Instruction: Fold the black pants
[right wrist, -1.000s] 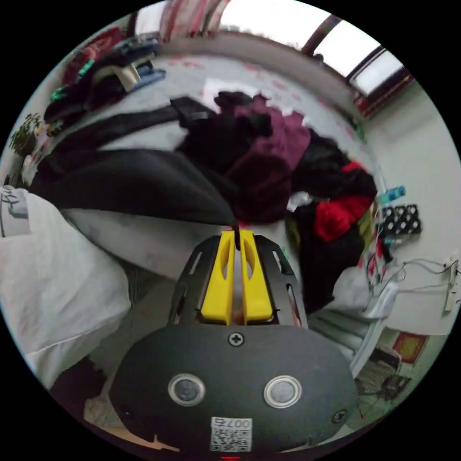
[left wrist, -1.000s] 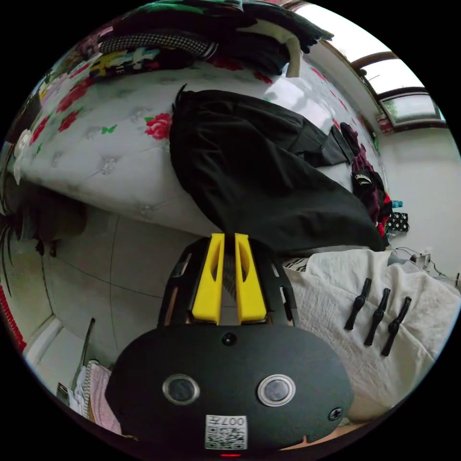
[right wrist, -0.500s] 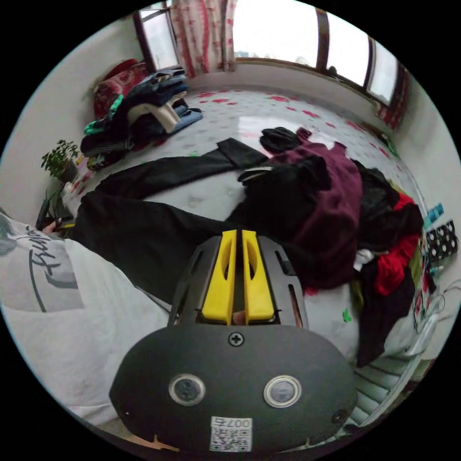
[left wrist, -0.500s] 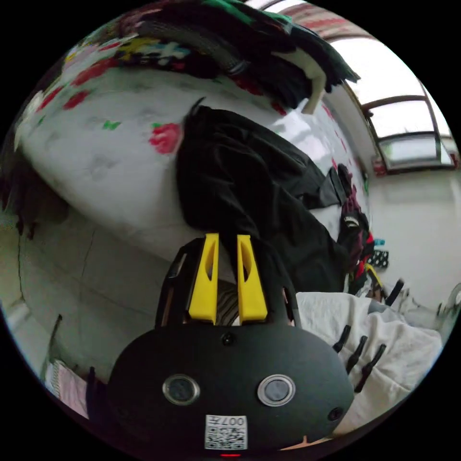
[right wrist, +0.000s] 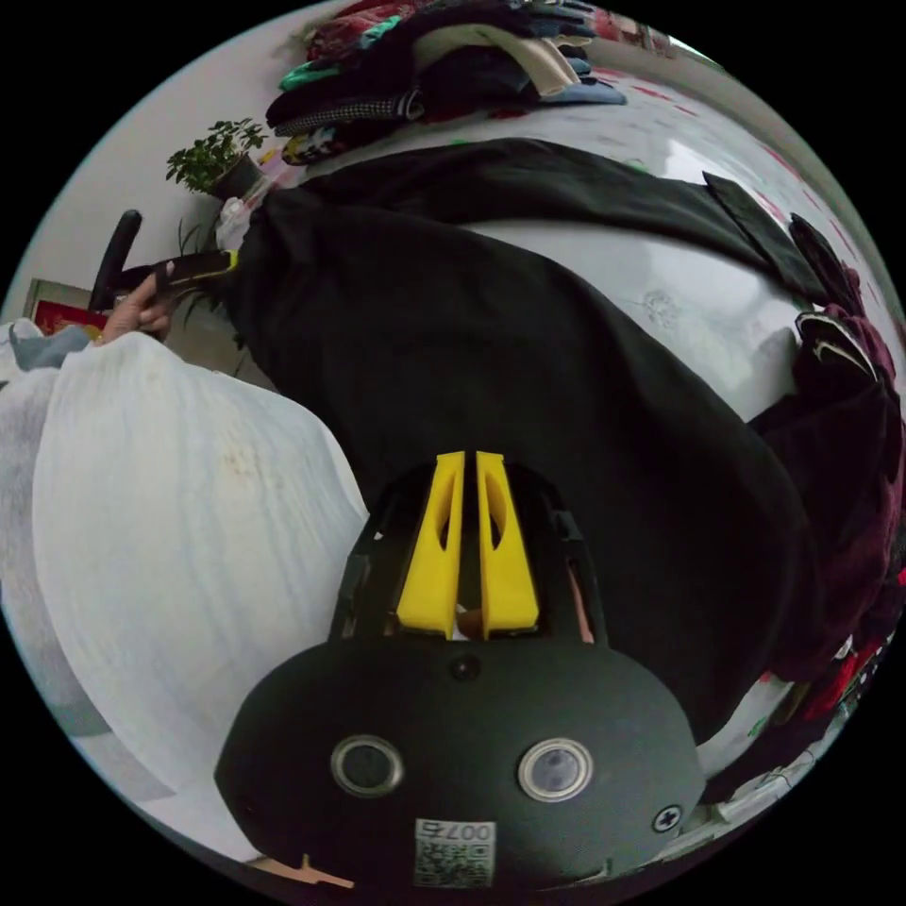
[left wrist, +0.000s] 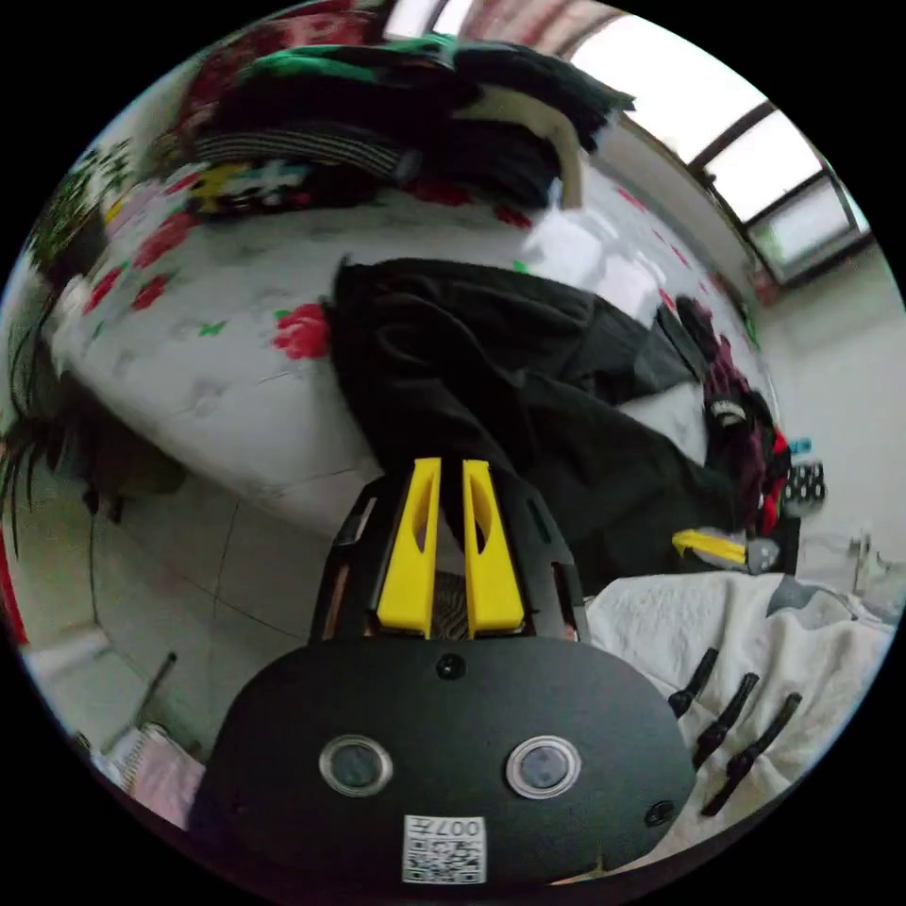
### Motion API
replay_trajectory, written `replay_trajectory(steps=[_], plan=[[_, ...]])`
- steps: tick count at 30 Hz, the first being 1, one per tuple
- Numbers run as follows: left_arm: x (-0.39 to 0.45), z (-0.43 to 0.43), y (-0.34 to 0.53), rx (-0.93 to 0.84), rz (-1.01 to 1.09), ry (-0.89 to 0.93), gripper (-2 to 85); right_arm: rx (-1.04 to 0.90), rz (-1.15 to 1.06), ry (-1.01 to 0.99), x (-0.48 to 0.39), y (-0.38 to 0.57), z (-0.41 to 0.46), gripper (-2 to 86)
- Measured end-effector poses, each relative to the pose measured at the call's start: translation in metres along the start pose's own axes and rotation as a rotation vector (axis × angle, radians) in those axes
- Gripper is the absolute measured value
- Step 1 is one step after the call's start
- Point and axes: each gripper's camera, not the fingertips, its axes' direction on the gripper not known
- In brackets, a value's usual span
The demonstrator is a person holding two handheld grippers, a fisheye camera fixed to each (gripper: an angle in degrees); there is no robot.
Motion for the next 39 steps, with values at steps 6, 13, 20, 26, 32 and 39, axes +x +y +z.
replay_trajectory(steps=[6,13,20,26,32,39], plan=[[-0.054,0.035,-0.007,-0.029,-0.185,0.116,8.4,0.0,0.048,-0.04,0.031,-0.01,0.015,-0.2],[-0.043,0.068,-0.053,-0.105,-0.185,0.131,10.0,-0.01,0.031,-0.021,0.051,-0.023,0.031,-0.2],[0.009,0.087,-0.093,-0.139,-0.013,0.032,7.0,-0.006,0.061,-0.058,0.076,-0.035,0.042,-0.3],[-0.004,0.05,-0.111,-0.13,0.055,-0.011,0.2,-0.025,0.041,-0.037,0.087,-0.05,0.05,-0.2],[-0.055,0.016,-0.12,-0.215,0.017,-0.195,0.5,-0.021,0.068,-0.085,0.105,-0.062,0.054,0.1],[-0.056,0.017,-0.147,-0.201,-0.075,-0.223,6.5,0.132,0.127,-0.035,0.151,-0.101,-0.002,2.0]])
